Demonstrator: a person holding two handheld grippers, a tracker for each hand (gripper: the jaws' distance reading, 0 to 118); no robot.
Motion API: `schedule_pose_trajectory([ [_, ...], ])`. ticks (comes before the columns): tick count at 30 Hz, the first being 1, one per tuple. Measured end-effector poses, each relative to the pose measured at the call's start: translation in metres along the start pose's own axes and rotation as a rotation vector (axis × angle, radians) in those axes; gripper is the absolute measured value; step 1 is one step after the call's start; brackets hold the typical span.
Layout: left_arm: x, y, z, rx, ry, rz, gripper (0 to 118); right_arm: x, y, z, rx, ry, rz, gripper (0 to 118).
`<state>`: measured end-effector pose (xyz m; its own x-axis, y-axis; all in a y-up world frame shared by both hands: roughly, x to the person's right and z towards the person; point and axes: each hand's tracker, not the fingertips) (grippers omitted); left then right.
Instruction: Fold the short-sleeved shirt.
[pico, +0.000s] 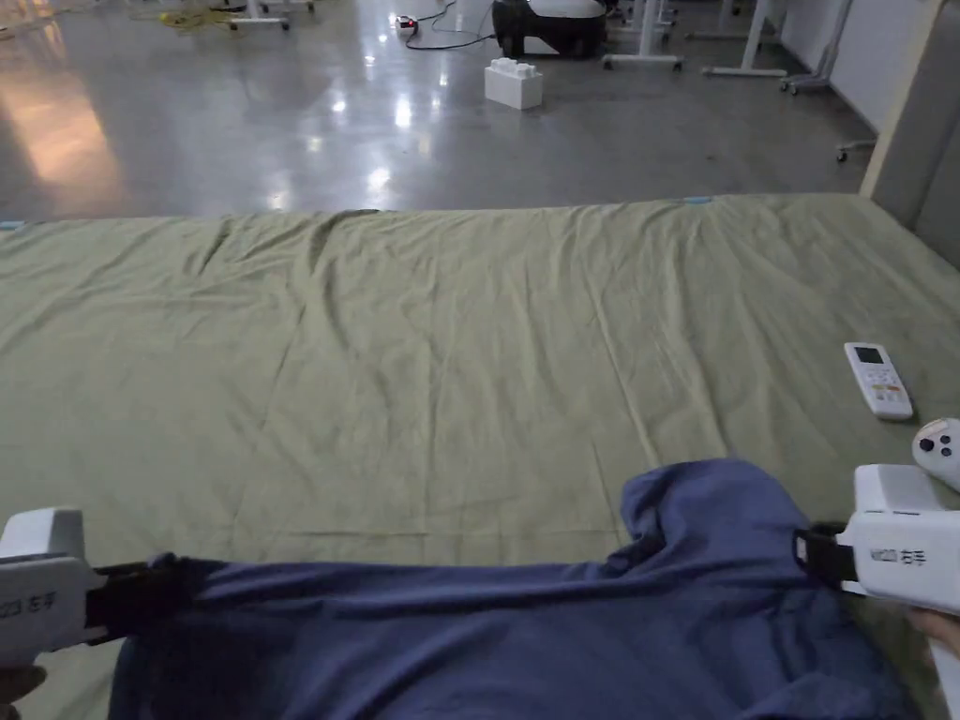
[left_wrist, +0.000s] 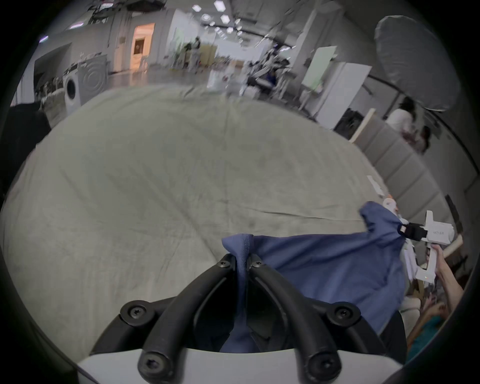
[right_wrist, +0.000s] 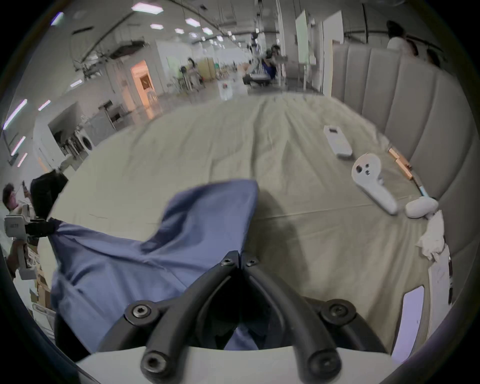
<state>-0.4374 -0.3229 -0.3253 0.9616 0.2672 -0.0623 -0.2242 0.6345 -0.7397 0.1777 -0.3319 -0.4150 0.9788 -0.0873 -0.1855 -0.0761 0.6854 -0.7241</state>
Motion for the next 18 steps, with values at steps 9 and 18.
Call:
schedule_pose_trajectory([
  [9, 0.002, -0.118, 0.137, 0.076, -0.089, -0.008, 7, -0.013, -0.108, 0.161, 0.095, 0.027, -0.026, 1],
  [18, -0.032, -0.214, 0.106, -0.042, -0.053, 0.104, 9, -0.012, -0.185, 0.147, 0.002, 0.014, -0.068, 2],
])
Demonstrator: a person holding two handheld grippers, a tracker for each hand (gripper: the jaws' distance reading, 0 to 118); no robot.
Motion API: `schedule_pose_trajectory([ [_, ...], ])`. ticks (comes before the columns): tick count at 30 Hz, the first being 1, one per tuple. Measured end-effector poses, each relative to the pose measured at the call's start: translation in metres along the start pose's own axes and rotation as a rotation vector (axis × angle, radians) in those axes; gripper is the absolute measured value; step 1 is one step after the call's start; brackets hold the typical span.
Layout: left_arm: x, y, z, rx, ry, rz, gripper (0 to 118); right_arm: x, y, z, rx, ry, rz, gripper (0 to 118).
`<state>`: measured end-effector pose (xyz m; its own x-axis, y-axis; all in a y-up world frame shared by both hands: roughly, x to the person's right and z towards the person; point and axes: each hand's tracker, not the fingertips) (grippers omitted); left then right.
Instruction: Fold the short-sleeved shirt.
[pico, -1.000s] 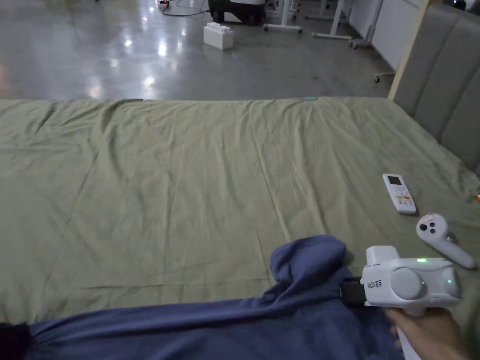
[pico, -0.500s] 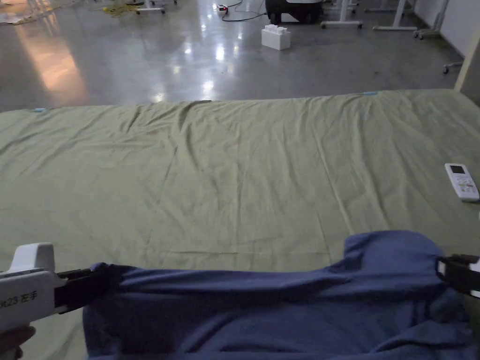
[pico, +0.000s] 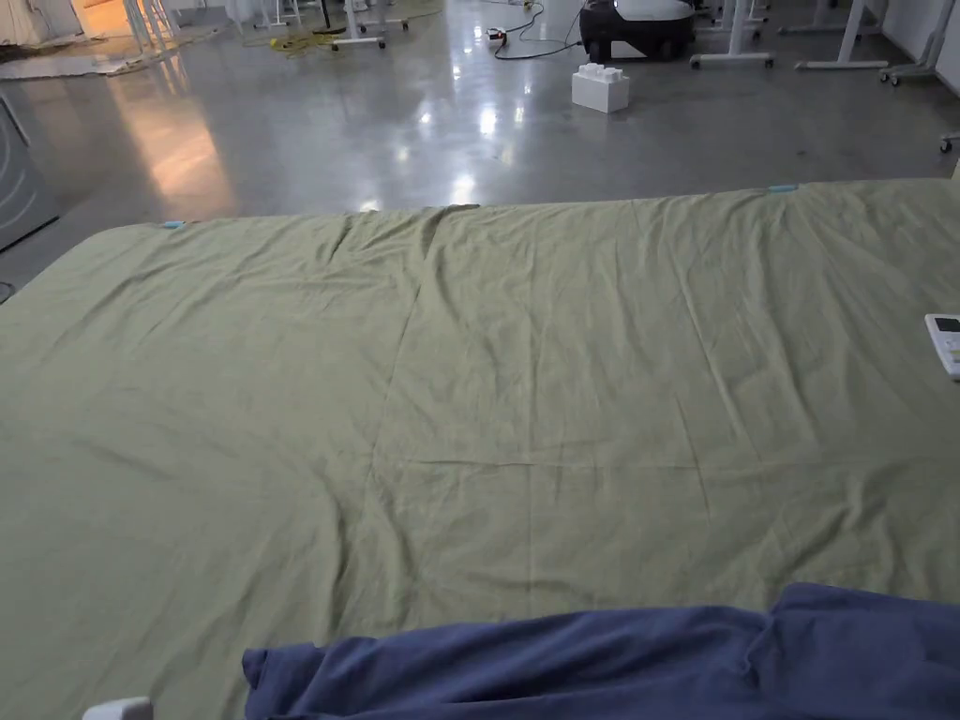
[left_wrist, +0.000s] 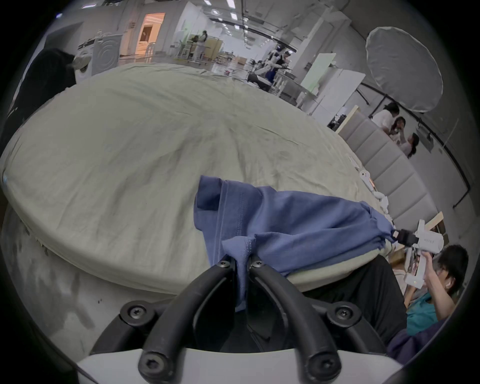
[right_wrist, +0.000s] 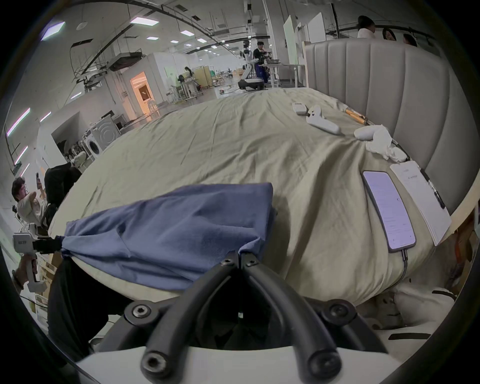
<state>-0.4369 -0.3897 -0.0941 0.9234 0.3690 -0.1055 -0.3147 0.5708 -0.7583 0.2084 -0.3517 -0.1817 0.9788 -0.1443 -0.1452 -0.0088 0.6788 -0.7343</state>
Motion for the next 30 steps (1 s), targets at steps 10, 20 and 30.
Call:
schedule_pose_trajectory([
  [10, 0.013, 0.021, 0.064, 0.309, 0.346, -0.188, 94, 0.002, -0.002, 0.041, 0.195, -0.127, -0.025, 80],
  [20, 0.166, 0.029, 0.144, 0.819, 0.268, -0.411, 93, -0.105, 0.029, 0.138, 0.682, -0.042, 0.107, 82],
  [30, 0.207, 0.019, 0.154, 0.773, 0.155, -0.444, 0, -0.134, 0.036, 0.141, 0.686, 0.017, 0.215, 1],
])
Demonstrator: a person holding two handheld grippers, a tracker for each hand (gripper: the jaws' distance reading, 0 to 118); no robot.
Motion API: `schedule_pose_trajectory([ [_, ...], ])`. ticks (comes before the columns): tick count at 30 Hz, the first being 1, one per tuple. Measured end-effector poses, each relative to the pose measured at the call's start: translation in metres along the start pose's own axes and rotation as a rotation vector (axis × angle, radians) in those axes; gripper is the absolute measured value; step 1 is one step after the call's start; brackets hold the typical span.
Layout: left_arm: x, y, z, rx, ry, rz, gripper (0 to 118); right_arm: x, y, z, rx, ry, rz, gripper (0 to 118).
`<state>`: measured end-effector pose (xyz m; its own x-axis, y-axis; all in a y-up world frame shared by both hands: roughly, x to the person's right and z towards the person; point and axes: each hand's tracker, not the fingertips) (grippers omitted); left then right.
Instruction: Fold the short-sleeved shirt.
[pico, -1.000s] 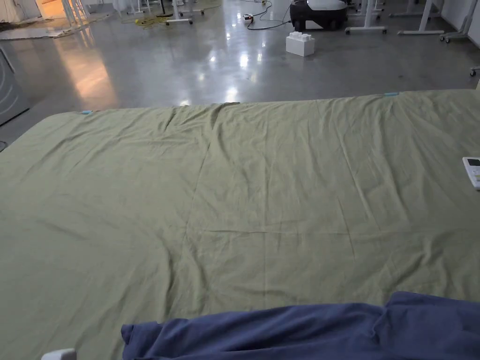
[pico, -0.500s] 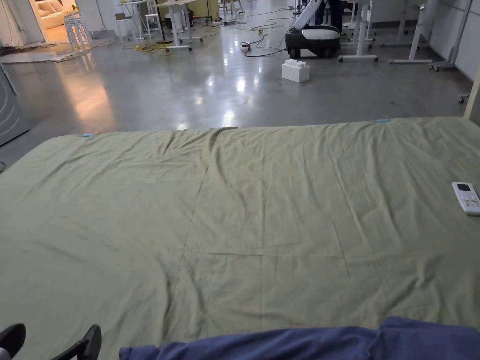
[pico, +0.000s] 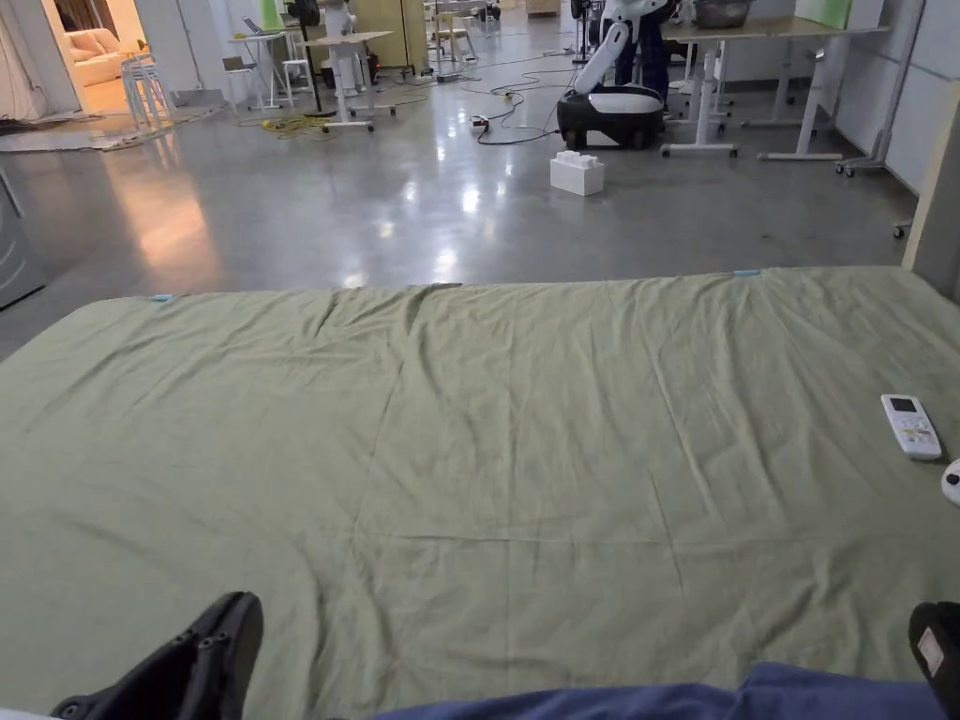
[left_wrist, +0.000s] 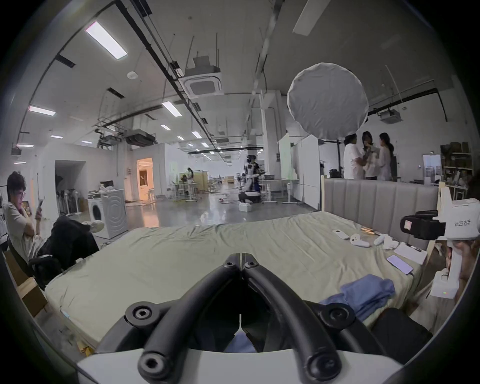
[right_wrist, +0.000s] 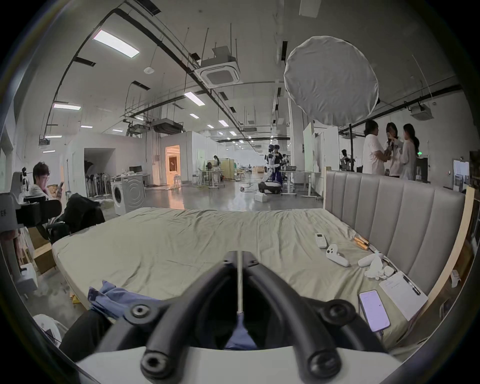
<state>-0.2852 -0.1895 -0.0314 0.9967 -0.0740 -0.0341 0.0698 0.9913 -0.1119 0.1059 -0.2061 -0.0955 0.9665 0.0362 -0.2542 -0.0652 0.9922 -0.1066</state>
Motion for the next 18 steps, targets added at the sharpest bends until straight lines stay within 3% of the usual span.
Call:
schedule_pose_trajectory([
  [1, 0.002, -0.001, 0.001, 0.002, 0.008, -0.006, 0, 0.001, -0.004, -0.001, -0.036, -0.005, -0.045, 0],
  [4, 0.002, -0.003, 0.001, -0.018, -0.001, -0.030, 0, 0.001, -0.006, -0.001, -0.045, 0.006, -0.064, 0],
  [12, -0.029, -0.006, -0.007, -0.076, -0.031, 0.046, 0, 0.001, -0.012, -0.003, -0.063, -0.010, -0.062, 0],
  [13, -0.039, -0.008, -0.012, -0.108, -0.050, 0.074, 0, 0.002, -0.014, -0.004, -0.074, -0.010, -0.057, 0],
  [15, -0.069, -0.015, -0.025, -0.153, -0.070, 0.257, 2, 0.003, -0.018, -0.004, -0.092, -0.006, -0.050, 0],
  [16, -0.085, -0.023, -0.033, -0.169, -0.082, 0.344, 18, 0.004, -0.021, -0.006, -0.107, 0.002, -0.053, 0],
  [18, -0.116, -0.049, -0.054, -0.248, -0.145, 0.499, 73, 0.004, -0.027, -0.009, -0.149, 0.029, -0.079, 0],
])
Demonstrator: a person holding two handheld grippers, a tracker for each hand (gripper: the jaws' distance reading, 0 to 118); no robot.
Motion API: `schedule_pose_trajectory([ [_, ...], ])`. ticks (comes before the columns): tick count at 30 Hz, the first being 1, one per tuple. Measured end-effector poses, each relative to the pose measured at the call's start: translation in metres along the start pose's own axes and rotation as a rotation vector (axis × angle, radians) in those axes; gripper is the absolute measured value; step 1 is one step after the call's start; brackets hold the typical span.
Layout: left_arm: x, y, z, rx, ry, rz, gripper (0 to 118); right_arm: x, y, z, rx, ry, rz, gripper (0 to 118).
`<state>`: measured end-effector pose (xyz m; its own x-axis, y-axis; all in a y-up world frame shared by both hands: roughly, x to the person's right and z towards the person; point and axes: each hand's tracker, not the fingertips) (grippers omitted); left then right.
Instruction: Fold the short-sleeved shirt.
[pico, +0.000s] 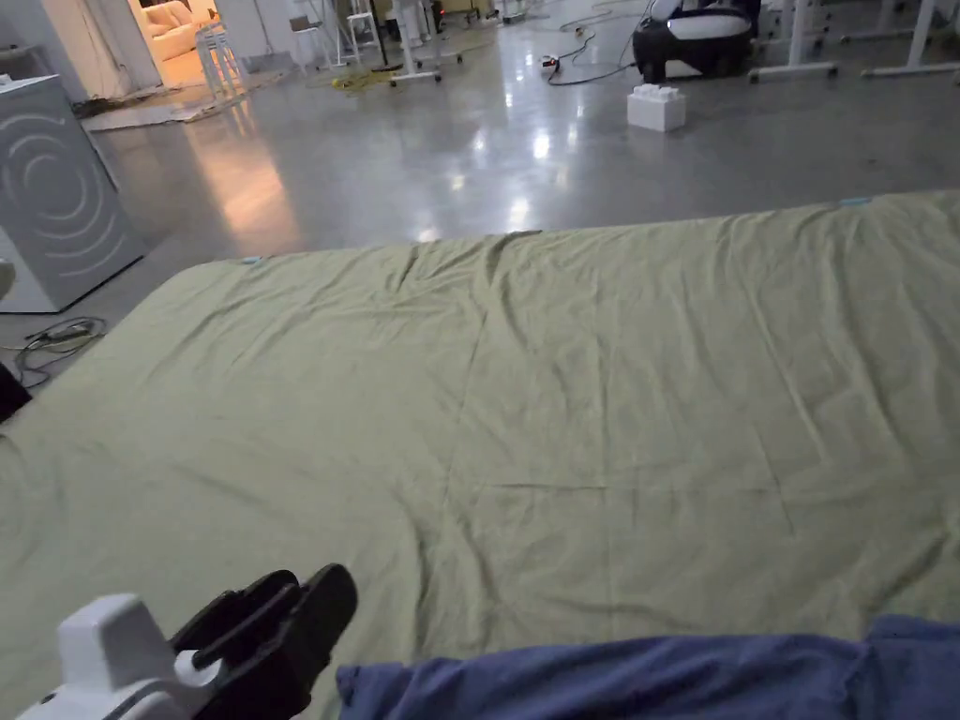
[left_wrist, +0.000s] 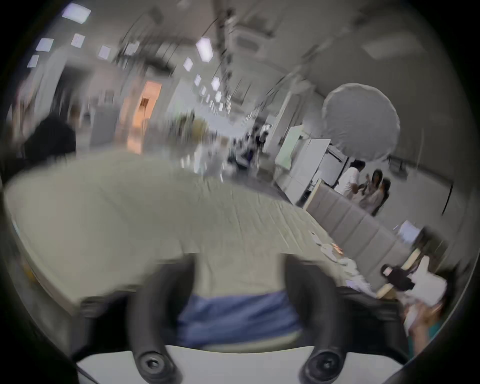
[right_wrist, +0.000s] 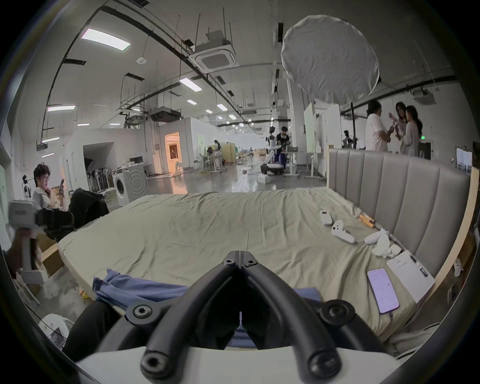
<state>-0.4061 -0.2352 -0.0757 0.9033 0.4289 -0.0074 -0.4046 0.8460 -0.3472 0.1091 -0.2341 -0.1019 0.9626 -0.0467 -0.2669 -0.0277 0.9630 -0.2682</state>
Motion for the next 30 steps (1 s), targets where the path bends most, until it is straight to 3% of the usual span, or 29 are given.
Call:
schedule_pose_trajectory([
  [1, -0.028, -0.006, -0.018, -0.125, -0.043, 0.110, 103, -0.001, -0.003, -0.002, -0.013, 0.007, -0.004, 0],
  [2, -0.050, -0.017, -0.033, -0.249, -0.093, 0.204, 109, -0.003, -0.006, -0.003, -0.031, 0.011, -0.008, 0],
  [9, -0.150, -0.083, -0.088, -0.378, -0.034, 0.500, 108, -0.014, -0.017, 0.002, -0.117, 0.031, 0.066, 0],
  [12, -0.167, -0.105, -0.103, -0.430, -0.021, 0.576, 92, -0.015, -0.023, 0.001, -0.154, 0.049, 0.053, 0],
  [15, -0.125, -0.102, -0.099, -0.351, -0.022, 0.565, 82, -0.020, -0.026, 0.000, -0.175, 0.049, 0.052, 0],
  [17, -0.135, -0.103, -0.103, -0.349, -0.118, 0.696, 73, -0.028, -0.022, -0.001, -0.186, 0.054, 0.053, 0],
  [18, -0.132, -0.106, -0.106, -0.365, -0.127, 0.721, 61, -0.030, -0.022, -0.002, -0.192, 0.060, 0.052, 0],
  [20, -0.122, -0.111, -0.114, -0.390, -0.114, 0.679, 15, -0.033, -0.022, -0.003, -0.204, 0.068, 0.063, 0],
  [25, -0.126, -0.104, -0.124, -0.434, -0.074, 0.650, 12, -0.039, -0.021, -0.001, -0.222, 0.065, 0.101, 0],
  [30, -0.138, -0.076, -0.115, -0.345, -0.070, 0.674, 11, -0.036, -0.021, -0.001, -0.241, 0.059, 0.092, 0],
])
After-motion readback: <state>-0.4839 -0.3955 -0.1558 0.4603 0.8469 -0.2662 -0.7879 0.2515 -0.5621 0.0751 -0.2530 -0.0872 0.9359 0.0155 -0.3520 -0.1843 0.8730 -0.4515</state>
